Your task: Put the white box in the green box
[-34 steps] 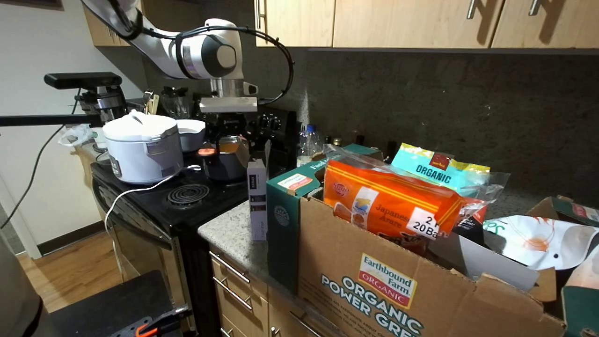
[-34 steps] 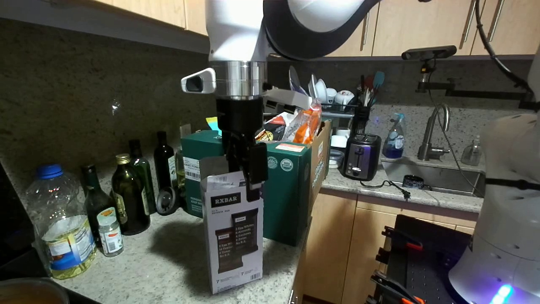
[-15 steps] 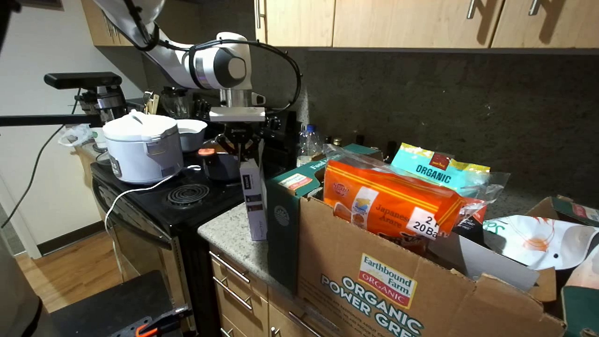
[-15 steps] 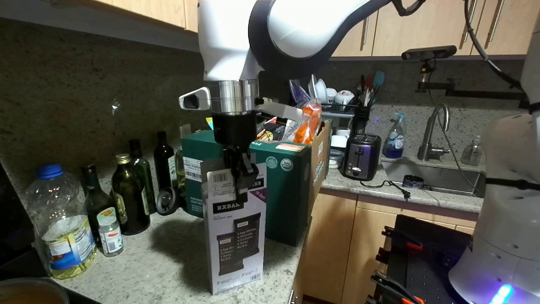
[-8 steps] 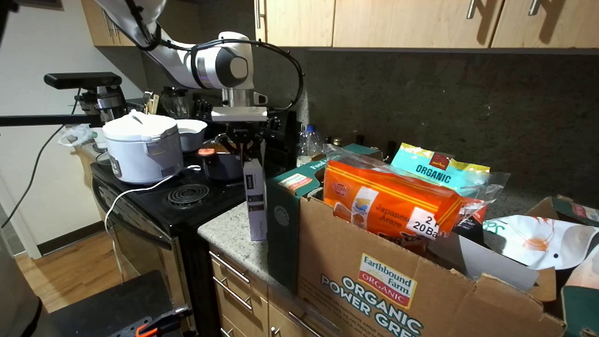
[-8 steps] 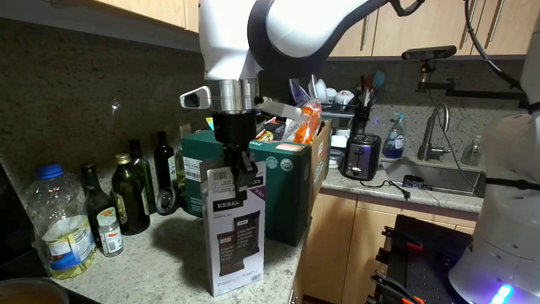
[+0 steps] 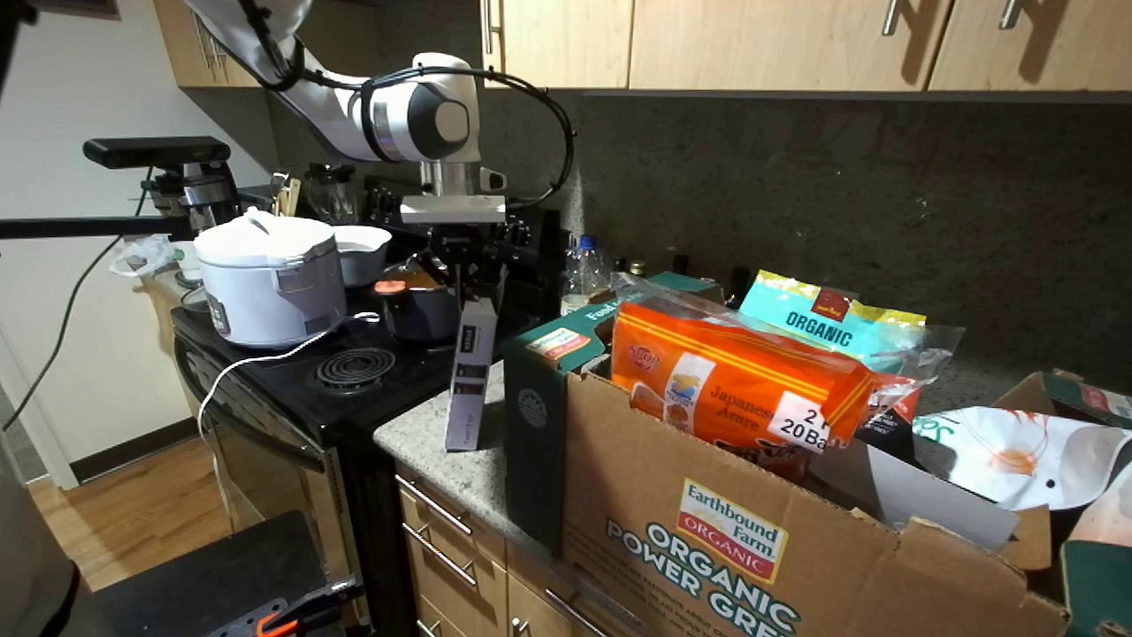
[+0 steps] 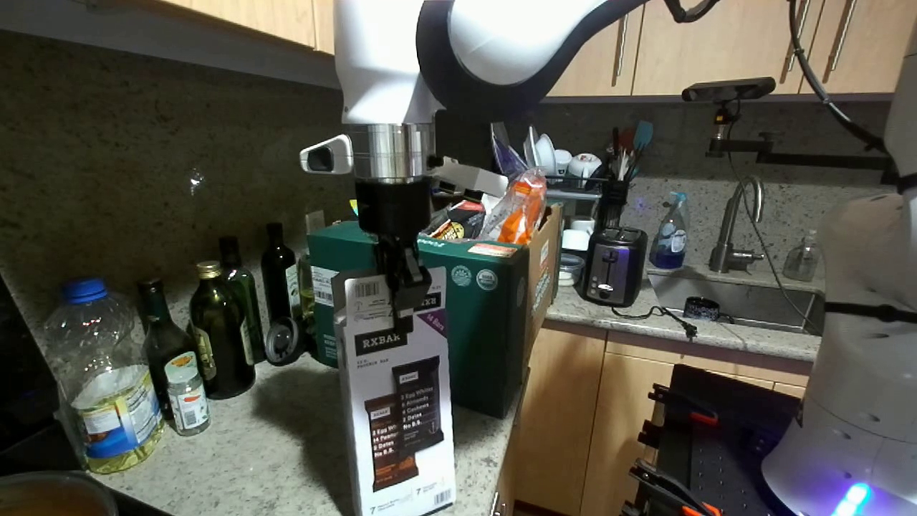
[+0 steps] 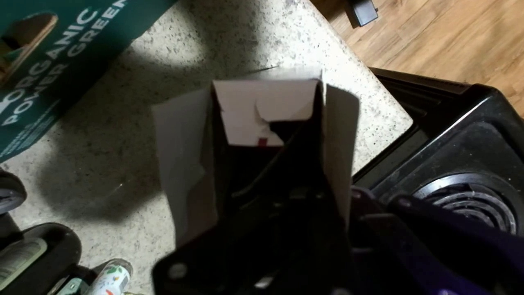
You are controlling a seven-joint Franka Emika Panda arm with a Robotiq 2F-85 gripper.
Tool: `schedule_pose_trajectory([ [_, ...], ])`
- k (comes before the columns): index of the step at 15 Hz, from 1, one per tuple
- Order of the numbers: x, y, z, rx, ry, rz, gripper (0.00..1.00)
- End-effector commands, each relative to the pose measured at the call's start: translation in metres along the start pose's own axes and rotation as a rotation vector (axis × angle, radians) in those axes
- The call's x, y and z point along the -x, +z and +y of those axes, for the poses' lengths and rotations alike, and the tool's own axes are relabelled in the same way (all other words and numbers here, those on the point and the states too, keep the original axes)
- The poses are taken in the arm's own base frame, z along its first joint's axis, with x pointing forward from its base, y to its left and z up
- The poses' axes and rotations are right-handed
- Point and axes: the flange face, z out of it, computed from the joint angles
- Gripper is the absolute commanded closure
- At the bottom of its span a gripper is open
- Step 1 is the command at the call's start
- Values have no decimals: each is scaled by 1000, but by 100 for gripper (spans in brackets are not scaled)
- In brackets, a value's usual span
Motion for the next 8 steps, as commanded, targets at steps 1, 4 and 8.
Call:
schedule_pose_trajectory([
  [1, 1, -34, -2, 37, 17, 2, 100],
  [4, 4, -54, -2, 50, 35, -2, 100],
  [8, 11, -88, -2, 101, 69, -14, 100],
])
